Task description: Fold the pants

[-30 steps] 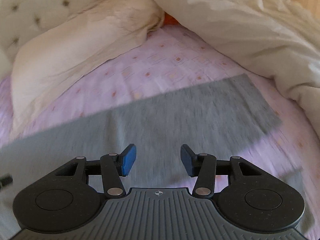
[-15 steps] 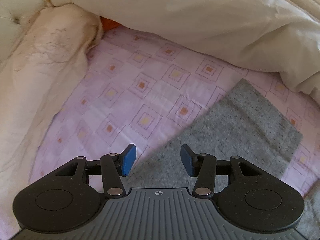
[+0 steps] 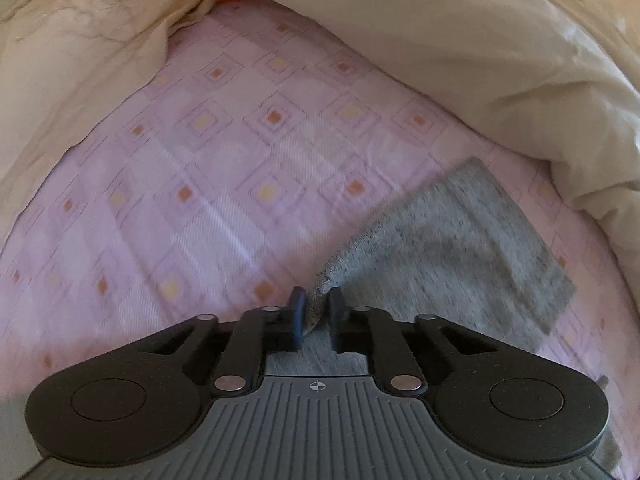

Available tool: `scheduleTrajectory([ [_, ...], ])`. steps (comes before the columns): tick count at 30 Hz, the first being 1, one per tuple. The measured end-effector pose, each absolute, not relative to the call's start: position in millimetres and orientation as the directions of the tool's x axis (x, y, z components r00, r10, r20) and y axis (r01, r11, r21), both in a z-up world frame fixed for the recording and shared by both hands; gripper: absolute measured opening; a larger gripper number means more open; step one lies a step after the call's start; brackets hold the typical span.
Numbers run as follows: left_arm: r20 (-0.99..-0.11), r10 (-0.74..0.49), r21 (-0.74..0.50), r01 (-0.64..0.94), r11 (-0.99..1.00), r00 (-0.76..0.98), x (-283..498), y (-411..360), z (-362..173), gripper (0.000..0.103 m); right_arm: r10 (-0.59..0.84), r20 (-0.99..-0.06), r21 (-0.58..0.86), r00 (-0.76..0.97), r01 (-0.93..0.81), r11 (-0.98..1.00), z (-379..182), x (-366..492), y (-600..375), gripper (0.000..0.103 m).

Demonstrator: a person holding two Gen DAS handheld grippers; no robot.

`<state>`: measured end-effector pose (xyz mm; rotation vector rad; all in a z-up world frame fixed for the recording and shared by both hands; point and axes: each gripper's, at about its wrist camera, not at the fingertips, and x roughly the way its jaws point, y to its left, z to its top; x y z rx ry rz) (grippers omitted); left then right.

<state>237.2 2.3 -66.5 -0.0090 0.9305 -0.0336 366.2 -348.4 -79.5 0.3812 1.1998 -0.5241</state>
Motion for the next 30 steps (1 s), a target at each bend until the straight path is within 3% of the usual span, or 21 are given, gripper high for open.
scheduleTrajectory([
  [8, -0.816, -0.048, -0.058, 0.001, 0.998, 0.576, 260, 13, -47, 0.076, -0.136, -0.933, 0.063, 0.334, 0.524, 0.849, -74, 328, -347, 0.009],
  [18, -0.862, -0.091, -0.086, 0.032, 0.996, 0.499, 346, 4, -14, 0.078, -0.056, -0.916, 0.168, 0.397, 0.507, 0.845, -76, 308, -359, 0.009],
  [24, -0.933, -0.16, -0.171, -0.007, 0.985, 0.324, 383, -10, -42, 0.078, -0.023, -0.909, 0.207, 0.416, 0.499, 0.841, -77, 301, -362, 0.009],
  [30, -0.961, -0.156, -0.179, -0.083, 0.98, 0.227, 398, -24, -72, 0.078, 0.004, -0.907, 0.232, 0.421, 0.492, 0.839, -77, 299, -368, 0.009],
])
